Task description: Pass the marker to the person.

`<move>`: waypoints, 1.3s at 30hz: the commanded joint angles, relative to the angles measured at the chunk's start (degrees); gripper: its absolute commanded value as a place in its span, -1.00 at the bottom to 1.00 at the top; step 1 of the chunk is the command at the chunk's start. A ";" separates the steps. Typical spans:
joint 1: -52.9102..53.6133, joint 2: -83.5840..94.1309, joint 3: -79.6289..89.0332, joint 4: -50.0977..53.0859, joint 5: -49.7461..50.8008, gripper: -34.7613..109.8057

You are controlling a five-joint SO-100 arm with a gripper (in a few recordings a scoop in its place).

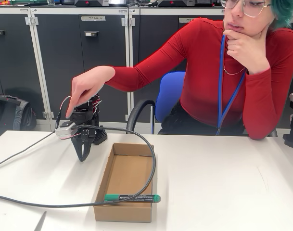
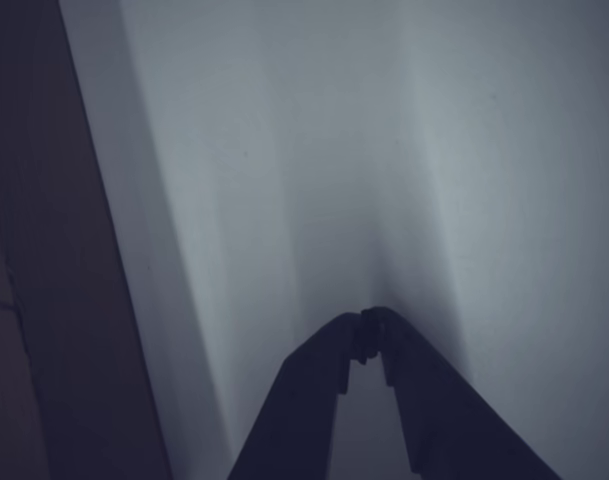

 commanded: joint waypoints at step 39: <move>-7.12 -1.32 -25.93 9.93 11.69 -0.59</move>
